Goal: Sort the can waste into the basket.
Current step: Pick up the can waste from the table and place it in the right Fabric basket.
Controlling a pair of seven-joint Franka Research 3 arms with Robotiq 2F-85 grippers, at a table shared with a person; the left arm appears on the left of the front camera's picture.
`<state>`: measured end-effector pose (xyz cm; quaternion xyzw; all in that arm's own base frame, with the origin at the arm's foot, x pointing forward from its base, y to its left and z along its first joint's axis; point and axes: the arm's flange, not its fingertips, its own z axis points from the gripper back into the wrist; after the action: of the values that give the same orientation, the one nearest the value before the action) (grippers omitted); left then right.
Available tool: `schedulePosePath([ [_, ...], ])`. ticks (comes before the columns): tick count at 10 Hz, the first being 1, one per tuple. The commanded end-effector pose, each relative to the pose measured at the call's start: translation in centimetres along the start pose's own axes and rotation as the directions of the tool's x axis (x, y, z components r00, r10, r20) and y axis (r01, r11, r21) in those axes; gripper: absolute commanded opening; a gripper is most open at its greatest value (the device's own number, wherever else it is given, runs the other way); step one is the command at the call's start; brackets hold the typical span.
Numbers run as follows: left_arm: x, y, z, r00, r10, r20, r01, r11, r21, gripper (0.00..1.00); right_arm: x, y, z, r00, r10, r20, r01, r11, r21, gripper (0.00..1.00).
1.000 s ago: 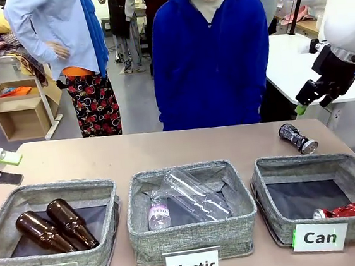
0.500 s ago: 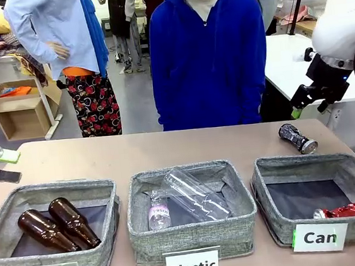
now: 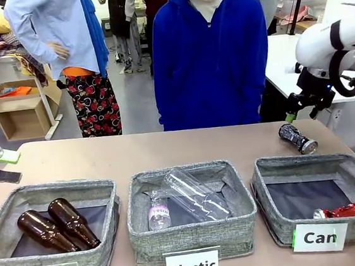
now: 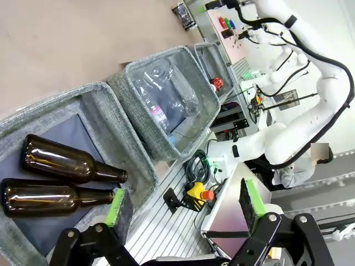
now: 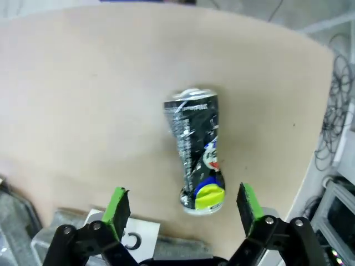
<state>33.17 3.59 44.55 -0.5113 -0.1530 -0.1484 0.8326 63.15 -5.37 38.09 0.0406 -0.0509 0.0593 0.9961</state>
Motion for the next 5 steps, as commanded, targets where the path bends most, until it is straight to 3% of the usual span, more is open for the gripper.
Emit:
schedulePosePath([
  [1,-0.2,-0.2,0.1,1.0,0.005,-0.006,-0.005,1.0,-0.003,1.0,2.0,-0.6,-1.0,0.992,-0.059,-0.108,0.054,0.998,-0.044,1.0],
  [5,-0.2,-0.2,0.1,1.0,0.005,-0.006,-0.005,1.0,-0.003,1.0,2.8,-0.1,-7.0,0.981,-0.072,-0.18,0.061,0.996,-0.065,1.0],
])
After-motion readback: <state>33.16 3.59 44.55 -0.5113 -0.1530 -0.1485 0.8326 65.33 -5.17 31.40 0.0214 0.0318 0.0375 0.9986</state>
